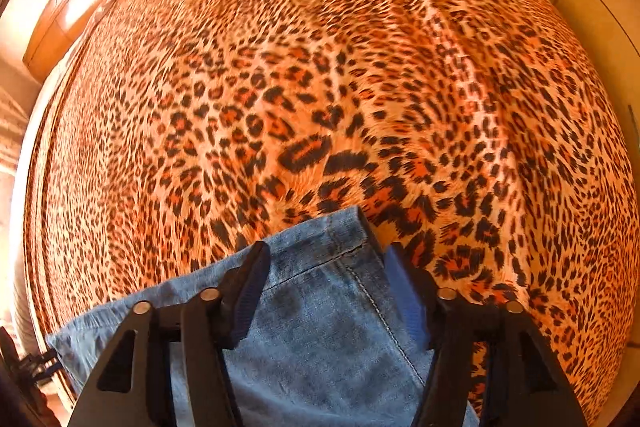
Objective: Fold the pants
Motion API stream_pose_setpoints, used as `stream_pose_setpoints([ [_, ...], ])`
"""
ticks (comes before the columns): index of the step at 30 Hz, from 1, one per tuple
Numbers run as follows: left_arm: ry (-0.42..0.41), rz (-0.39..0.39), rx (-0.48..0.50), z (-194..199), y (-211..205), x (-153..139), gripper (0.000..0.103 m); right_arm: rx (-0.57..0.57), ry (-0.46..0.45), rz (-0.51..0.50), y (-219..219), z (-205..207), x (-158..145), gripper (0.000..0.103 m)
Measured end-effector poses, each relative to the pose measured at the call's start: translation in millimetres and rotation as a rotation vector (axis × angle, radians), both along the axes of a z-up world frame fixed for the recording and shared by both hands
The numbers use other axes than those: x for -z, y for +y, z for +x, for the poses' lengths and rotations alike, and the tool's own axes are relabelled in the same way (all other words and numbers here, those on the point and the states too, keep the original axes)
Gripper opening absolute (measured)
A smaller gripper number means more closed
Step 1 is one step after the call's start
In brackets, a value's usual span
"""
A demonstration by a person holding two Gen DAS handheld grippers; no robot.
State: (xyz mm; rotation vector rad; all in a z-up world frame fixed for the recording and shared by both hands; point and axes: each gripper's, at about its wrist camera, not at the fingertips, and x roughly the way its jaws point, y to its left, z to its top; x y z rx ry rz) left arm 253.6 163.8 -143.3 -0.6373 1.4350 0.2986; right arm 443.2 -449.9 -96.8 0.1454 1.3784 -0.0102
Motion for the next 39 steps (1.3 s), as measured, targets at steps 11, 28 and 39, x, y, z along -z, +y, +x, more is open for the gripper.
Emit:
stream_pose_setpoints([
  [11, 0.029, 0.110, -0.003, 37.5, -35.7, 3.0, 0.022, 0.015, -0.082, -0.067, -1.2, 36.9, -34.8, 0.027],
  [28, -0.002, -0.231, -0.166, 37.2, 9.5, 17.4, 0.060, 0.057, -0.026, 0.067, -15.5, 21.5, -12.4, 0.063],
  [39, 0.093, -0.028, 0.070, 76.2, -57.4, 26.0, 0.007, -0.113, 0.026, -0.052, 32.0, 26.9, 1.0, 0.007],
])
